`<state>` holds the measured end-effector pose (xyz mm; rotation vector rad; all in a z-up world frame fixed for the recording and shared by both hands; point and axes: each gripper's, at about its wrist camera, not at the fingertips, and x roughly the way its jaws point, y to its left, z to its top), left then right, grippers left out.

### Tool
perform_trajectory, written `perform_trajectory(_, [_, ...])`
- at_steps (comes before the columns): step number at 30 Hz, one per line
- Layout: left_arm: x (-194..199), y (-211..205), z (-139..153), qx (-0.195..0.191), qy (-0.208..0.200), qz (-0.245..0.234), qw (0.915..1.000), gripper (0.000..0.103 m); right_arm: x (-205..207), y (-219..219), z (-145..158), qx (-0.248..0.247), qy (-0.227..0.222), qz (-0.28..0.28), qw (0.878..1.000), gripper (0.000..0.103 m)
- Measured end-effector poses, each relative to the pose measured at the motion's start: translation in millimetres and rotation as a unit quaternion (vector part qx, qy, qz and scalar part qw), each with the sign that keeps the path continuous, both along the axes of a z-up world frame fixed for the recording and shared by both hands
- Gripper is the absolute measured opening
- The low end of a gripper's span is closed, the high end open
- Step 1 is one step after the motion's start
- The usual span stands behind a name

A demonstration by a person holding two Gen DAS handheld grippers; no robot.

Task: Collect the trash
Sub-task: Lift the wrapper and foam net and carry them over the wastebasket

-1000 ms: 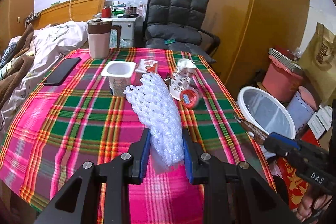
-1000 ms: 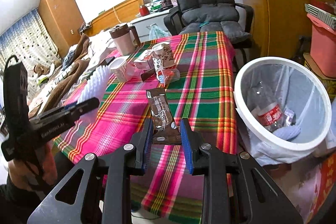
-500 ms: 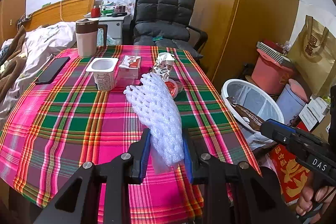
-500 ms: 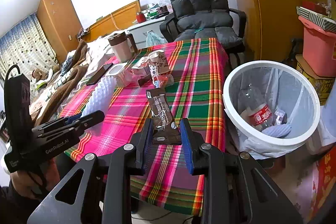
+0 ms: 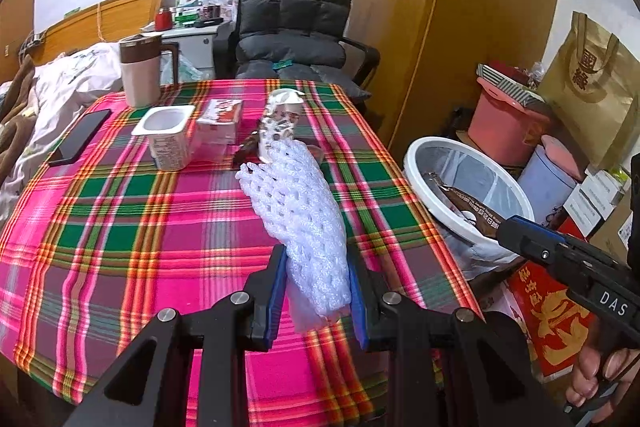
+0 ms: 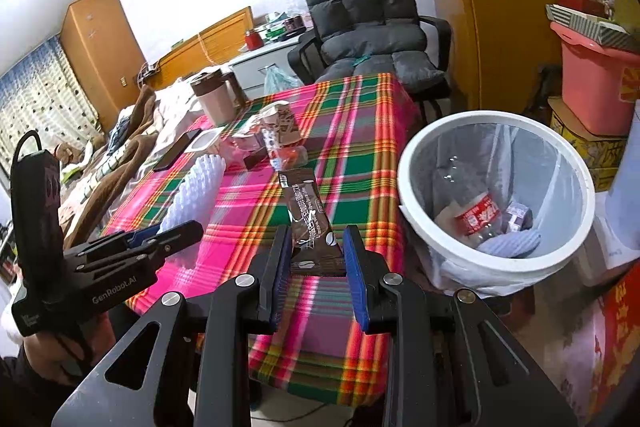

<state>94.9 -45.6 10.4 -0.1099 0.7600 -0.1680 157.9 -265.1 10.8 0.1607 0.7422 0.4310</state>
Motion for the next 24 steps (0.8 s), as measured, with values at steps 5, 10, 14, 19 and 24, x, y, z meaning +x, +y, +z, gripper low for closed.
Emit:
perform_trajectory(5, [8, -17, 0, -0.001, 0.000, -0.022, 0.9998, 0.029, 1, -15, -1, 0.004, 0.001, -0.018, 1.000, 0.029])
perform_trajectory(10, [16, -35, -1, -0.002, -0.001, -0.045, 0.9990, 0.029, 3, -31, -2, 0.006, 0.003, -0.040, 0.999, 0.029])
perform_trajectory(14, [25, -50, -1, -0.006, -0.001, -0.065, 0.9979, 0.029, 4, -43, -4, 0.006, 0.006, -0.057, 0.998, 0.029])
perform_trajectory(19, [38, -69, -2, -0.010, 0.000, -0.089, 0.9960, 0.029, 9, -57, -7, 0.004, 0.009, -0.077, 0.997, 0.029])
perform_trajectory(24, [54, -91, -4, -0.016, 0.002, -0.117, 0.9930, 0.029, 17, -72, -12, 0.001, 0.014, -0.098, 0.995, 0.029])
